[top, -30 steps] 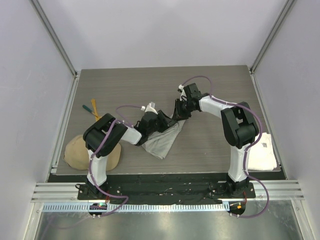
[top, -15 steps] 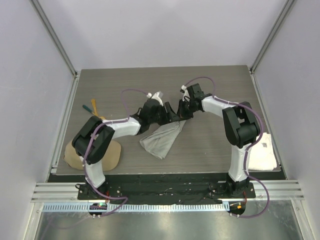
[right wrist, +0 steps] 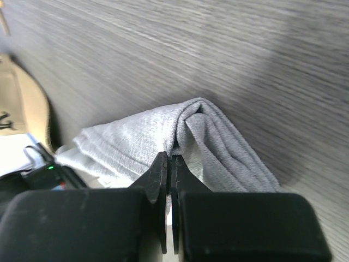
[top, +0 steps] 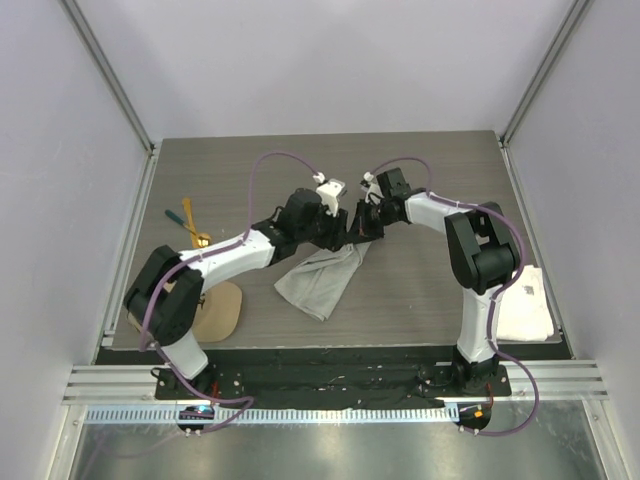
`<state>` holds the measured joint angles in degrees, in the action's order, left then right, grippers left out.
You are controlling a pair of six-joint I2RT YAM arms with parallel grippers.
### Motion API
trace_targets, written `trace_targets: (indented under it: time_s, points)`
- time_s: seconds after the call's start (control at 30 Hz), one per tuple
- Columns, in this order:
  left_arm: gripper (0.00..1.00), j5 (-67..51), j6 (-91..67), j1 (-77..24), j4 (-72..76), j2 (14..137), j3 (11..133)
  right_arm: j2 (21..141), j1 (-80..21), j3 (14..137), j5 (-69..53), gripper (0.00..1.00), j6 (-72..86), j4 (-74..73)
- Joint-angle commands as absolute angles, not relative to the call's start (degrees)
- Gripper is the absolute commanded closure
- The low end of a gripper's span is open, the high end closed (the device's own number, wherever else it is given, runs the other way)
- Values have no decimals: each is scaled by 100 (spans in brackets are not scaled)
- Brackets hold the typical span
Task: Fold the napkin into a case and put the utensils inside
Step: Stuff the 2/3-rectangle-folded napkin at the center of the board.
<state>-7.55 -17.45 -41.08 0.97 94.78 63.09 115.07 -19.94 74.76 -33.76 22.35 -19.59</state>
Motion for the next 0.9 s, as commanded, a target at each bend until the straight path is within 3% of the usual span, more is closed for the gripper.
trace_targets:
  time_s: [0.0, 0.5, 0.7, 0.87]
  points:
    - [49, -571, -740, -4271, 152, 9974, 6424, 11496, -1837, 7515, -3911, 99, 2557, -1714]
    - [46, -44, -686, -4517, 448, 10511, 6556, 11522, -1758, 7453, -4192, 99, 2654, -1521]
    - [52, 106, -642, -4614, 396, 10784, 6899, 11531, -1767, 7453, -4219, 99, 2646, -1503]
    - [63, 79, -720, -4614, 369, 10898, 7040, 11496, -1767, 7401, -4228, 99, 2610, -1503]
